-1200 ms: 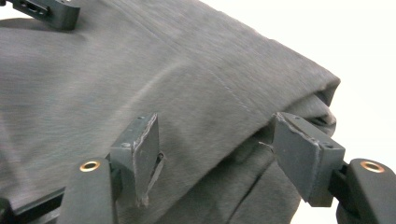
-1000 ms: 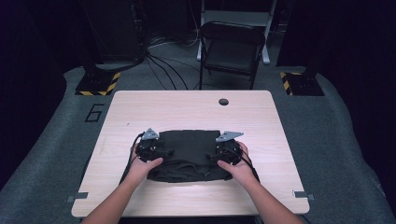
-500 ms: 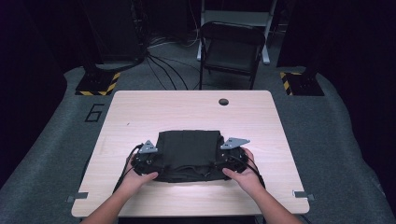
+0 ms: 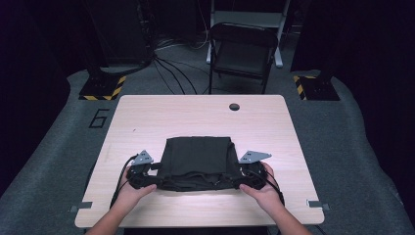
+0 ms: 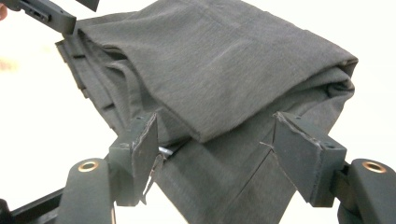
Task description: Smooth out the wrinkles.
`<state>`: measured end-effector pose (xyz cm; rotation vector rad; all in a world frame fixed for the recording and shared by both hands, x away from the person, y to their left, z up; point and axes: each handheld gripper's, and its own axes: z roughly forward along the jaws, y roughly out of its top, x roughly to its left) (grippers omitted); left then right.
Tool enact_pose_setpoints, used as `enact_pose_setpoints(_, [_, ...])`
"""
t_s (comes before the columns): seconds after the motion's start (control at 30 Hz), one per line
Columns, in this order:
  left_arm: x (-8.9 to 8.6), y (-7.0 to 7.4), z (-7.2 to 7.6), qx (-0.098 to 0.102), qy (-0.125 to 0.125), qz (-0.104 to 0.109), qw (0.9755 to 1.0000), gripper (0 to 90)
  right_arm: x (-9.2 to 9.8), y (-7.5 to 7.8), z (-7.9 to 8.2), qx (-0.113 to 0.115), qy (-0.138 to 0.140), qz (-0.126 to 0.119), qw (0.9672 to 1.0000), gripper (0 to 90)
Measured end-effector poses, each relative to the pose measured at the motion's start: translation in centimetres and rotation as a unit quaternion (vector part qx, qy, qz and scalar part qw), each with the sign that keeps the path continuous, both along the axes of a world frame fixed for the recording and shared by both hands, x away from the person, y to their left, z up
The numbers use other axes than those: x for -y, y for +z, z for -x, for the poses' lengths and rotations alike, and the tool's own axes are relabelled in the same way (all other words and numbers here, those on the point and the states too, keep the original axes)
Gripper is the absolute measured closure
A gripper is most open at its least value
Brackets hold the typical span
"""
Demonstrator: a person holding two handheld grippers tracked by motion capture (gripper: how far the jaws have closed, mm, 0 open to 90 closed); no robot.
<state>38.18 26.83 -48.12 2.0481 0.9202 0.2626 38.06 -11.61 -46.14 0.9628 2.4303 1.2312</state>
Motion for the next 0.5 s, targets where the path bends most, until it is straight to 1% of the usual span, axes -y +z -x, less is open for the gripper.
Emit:
enact_pose_setpoints(0.03, [-0.2,0.0,0.2,-0.002,0.005,0.004,1.0,35.0,0.1,0.1,0.2,-0.001,0.003,0.001,1.0,31.0])
enact_pose_setpoints(0.07, [-0.4,0.1,0.3,-0.001,0.006,0.003,1.0,35.0,0.2,0.1,0.5,-0.002,-0.001,0.0,1.0,31.0])
enact_pose_setpoints(0.13, [-0.9,0.3,0.8,0.0,0.01,0.002,0.9999,35.0,0.5,0.2,0.7,-0.002,0.001,0.002,1.0,31.1])
enact_pose_setpoints(0.17, [-1.0,0.4,0.9,0.001,0.014,0.007,0.9999,35.0,0.6,0.2,0.9,-0.002,-0.001,0.002,1.0,31.0])
enact_pose_setpoints(0.2, [-1.2,0.5,1.1,-0.002,0.016,0.009,0.9998,35.0,0.8,0.3,1.0,-0.002,-0.002,0.002,1.0,31.1])
enact_pose_setpoints(0.27, [-1.5,0.6,1.5,0.003,0.02,0.013,0.9997,35.0,1.1,0.3,1.2,-0.006,-0.008,0.0,1.0,31.0])
enact_pose_setpoints(0.3, [-1.6,0.7,1.8,0.0,0.025,0.018,0.9995,35.0,1.3,0.3,1.3,-0.003,-0.008,-0.001,1.0,31.0])
enact_pose_setpoints(0.33, [-1.7,0.7,2.0,0.0,0.023,0.018,0.9996,35.0,1.4,0.2,1.4,-0.003,-0.009,-0.002,1.0,31.0])
enact_pose_setpoints(0.4, [-1.9,0.5,2.3,0.004,0.025,0.018,0.9995,35.0,1.7,0.0,1.5,-0.005,-0.016,-0.004,0.9999,31.0])
enact_pose_setpoints(0.43, [-2.2,0.3,2.3,0.01,0.026,0.011,0.9996,35.0,1.8,-0.2,1.5,-0.003,-0.015,-0.003,0.9999,31.1])
enact_pose_setpoints(0.47, [-2.3,0.1,2.3,0.01,0.031,0.013,0.9994,35.0,1.8,-0.4,1.5,-0.004,-0.022,-0.005,0.9997,31.0])
enact_pose_setpoints(0.5, [-2.5,-0.1,2.3,0.009,0.036,0.017,0.9991,35.0,1.9,-0.6,1.5,-0.001,-0.022,-0.003,0.9997,31.1])
